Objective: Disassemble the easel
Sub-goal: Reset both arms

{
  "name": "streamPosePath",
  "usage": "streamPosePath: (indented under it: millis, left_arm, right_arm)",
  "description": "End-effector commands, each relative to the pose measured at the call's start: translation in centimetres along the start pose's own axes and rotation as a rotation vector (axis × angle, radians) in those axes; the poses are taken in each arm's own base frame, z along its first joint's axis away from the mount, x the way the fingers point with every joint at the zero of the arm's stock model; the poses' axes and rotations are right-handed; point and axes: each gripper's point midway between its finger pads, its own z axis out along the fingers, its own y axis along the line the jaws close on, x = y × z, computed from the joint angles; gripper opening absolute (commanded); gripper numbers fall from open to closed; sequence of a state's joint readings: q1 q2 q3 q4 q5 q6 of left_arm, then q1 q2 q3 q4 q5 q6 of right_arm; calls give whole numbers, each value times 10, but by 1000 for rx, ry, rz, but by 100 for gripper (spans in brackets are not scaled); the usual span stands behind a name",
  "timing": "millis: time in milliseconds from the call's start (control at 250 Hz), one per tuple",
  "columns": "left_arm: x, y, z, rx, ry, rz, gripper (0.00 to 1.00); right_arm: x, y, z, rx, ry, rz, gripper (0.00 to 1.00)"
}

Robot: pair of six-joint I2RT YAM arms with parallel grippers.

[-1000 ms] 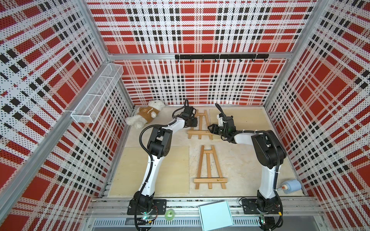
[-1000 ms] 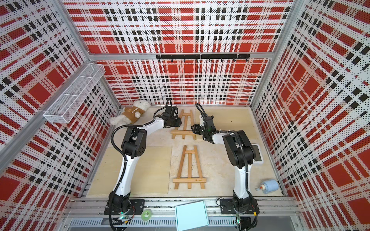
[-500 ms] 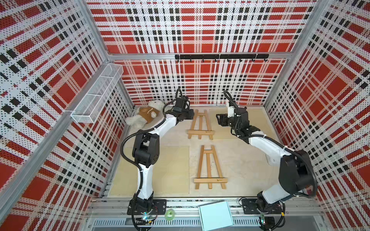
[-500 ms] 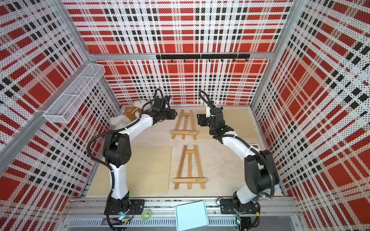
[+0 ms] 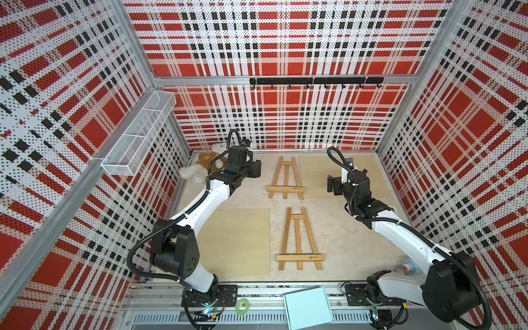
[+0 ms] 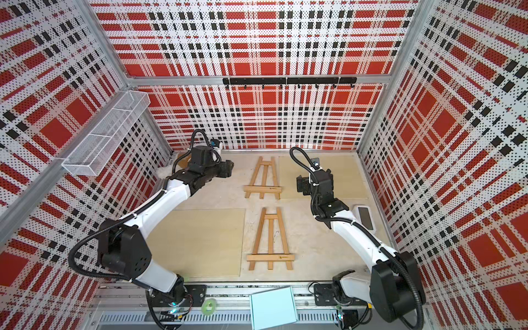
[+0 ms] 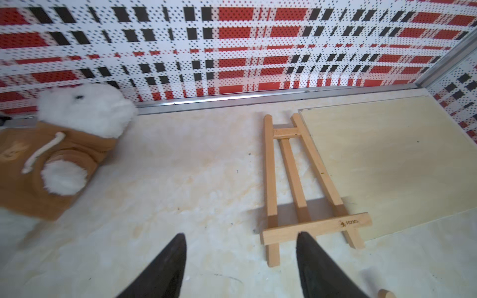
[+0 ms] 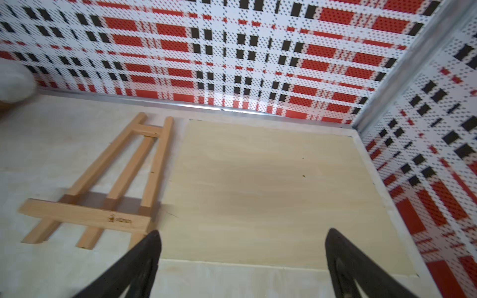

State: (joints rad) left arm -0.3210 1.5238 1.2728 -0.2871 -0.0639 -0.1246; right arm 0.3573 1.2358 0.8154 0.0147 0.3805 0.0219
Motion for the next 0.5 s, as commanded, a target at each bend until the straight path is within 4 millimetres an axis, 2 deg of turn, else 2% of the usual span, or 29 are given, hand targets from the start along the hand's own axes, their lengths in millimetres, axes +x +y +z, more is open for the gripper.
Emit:
streamPosePath:
  millis: [0, 68, 88, 112, 172, 264, 332, 396, 492]
  left_arm:
    - [-11, 36, -25, -126, -82, 15, 82]
    - [-4, 50, -36, -165, -93, 4, 90]
    - [-2, 55, -39, -177, -99, -1, 97]
    - [1, 57, -42, -181, -106, 2, 100]
    - [8, 66, -49, -193, -132, 7, 100]
    - [24, 85, -56, -219, -153, -14, 99]
    - [37, 101, -60, -251, -173, -32, 99]
    - [55, 115, -59, -277, -197, -30, 99]
    - [94, 139, -57, -370, -186, -39, 99]
  right_arm:
    - [-3, -30, -5, 128, -65, -23, 100]
    - [6, -38, -3, 145, -80, -9, 100]
    - [8, -40, -3, 147, -86, -9, 100]
    - [12, -43, -2, 151, -94, -5, 100]
    - [19, -46, -2, 152, -128, -14, 100]
    - [27, -39, -5, 116, -194, -85, 100]
    - [37, -44, -3, 151, -213, -99, 100]
    - [51, -50, 4, 186, -183, -102, 100]
    - [70, -55, 17, 197, -135, -50, 100]
